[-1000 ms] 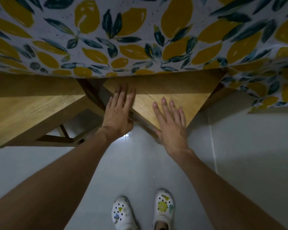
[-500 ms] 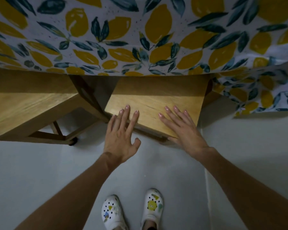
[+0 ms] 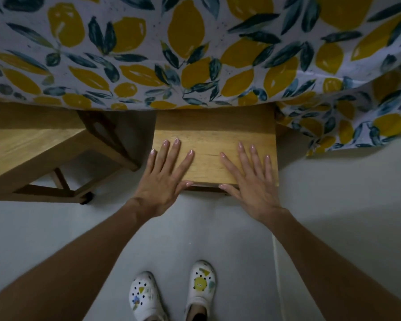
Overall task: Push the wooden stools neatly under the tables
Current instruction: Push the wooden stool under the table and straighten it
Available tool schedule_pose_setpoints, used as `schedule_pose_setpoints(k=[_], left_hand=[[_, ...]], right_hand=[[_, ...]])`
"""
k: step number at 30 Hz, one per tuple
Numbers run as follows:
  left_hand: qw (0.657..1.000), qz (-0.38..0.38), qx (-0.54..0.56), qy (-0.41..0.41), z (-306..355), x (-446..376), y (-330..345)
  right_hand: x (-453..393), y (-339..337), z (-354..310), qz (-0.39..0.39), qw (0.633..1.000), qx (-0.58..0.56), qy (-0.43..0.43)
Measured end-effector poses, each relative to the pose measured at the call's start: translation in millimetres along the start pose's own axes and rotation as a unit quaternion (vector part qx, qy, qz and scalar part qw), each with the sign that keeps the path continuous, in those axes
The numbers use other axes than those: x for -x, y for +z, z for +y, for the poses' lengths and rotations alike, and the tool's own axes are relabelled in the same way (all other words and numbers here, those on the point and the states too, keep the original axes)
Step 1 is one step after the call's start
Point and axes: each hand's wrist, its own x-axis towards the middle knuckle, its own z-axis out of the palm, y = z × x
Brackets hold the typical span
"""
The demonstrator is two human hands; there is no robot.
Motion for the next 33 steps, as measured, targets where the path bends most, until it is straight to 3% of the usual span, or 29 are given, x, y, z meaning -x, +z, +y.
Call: schedule_pose_setpoints(k=[13,19,21,27,33], left_hand=[[0.999,-0.01,0.035,-0.014,9,-7,3],[0.988,-0.017,0.15,-0.039,-5,3,-6],[0.976,0.023,0.193,-0.097,-17,19,-11],[0.938,0.092,0.155,-0.296,-95,83,-24],[0.929,0.085,0.139,-0.332,-209,142,-31]], right_hand=[[-9,0,21,-0.006,1.0,-0.003,-0.028],[-5,-19,7,-0.021,0.998,-0.06,-0.011],[-7,-28,-11,0.004,0.996,-0.087,-0.025],[-50,-53,-111,0.015,0.984,-0.142,-0.106],[-106,-65,-243,0.007,0.975,-0.156,-0.158]])
